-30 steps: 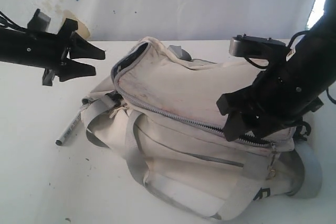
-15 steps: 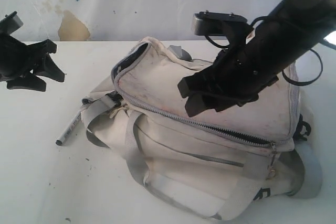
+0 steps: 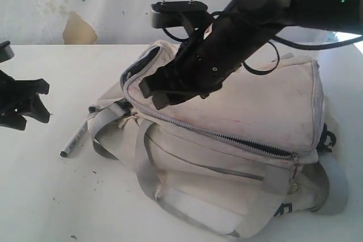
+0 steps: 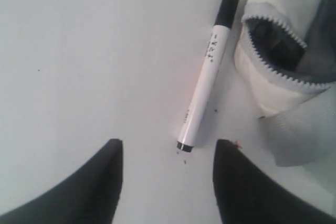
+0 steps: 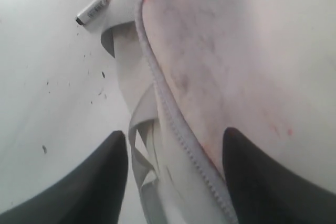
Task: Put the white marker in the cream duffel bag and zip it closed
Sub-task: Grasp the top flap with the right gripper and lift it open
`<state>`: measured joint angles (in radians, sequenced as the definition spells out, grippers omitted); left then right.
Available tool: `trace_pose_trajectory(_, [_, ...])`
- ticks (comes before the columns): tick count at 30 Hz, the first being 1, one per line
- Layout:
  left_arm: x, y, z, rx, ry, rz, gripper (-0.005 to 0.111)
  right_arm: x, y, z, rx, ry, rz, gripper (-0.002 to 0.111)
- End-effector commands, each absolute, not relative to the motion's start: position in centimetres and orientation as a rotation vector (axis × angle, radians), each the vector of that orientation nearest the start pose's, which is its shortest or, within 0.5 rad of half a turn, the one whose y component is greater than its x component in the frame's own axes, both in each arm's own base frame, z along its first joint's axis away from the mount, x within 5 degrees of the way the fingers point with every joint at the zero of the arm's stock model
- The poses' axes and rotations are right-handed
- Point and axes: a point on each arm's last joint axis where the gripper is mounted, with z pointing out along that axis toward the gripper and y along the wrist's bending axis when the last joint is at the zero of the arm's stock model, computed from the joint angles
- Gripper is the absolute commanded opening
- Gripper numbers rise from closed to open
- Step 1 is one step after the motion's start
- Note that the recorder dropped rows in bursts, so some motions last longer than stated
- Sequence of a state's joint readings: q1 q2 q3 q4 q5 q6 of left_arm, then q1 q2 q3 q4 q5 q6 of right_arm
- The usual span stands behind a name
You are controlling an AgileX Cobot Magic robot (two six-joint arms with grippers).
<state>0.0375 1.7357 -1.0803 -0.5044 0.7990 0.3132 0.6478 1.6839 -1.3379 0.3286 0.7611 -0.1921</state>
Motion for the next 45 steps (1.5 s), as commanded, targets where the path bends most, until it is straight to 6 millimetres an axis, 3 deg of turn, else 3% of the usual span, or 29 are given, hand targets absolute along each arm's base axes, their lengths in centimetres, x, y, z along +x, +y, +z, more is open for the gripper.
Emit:
trace_pose_trajectory(1, [32.7, -1.6, 19.1, -0.073, 2.804, -0.453, 0.053, 28.6, 25.8, 28.0, -0.92, 2.38, 0.506, 0.05])
trace_pose_trajectory(15, [32.4, -1.5, 18.9, -0.012, 2.843, -0.411, 0.052, 30.3, 29.6, 26.3, -1.078, 2.286, 0.373, 0.05])
trace_pose_trajectory(20, [32.4, -1.6, 19.0, -0.024, 2.839, -0.415, 0.052, 31.2, 30.0, 25.6, -1.102, 2.2, 0.305, 0.05])
trace_pose_trajectory(24, [32.5, -1.6, 19.0, -0.031, 2.833, -0.42, 0.052, 31.6, 30.4, 24.6, -1.104, 2.193, 0.297, 0.05])
trace_pose_trajectory(31, [32.7, -1.6, 19.0, -0.047, 2.815, -0.423, 0.052, 31.7, 30.7, 24.6, -1.064, 2.191, 0.342, 0.05])
trace_pose_trajectory(36, [32.7, -1.6, 19.0, -0.049, 2.814, -0.425, 0.052, 32.0, 30.7, 23.5, -1.113, 2.186, 0.282, 0.049])
trace_pose_trajectory(40, [32.6, -1.6, 19.0, -0.049, 2.815, -0.426, 0.052, 32.2, 30.6, 23.3, -1.143, 2.179, 0.244, 0.038])
trace_pose_trajectory(45, [32.7, -1.6, 19.0, -0.051, 2.813, -0.427, 0.052, 31.9, 30.3, 24.5, -1.123, 2.159, 0.255, 0.002])
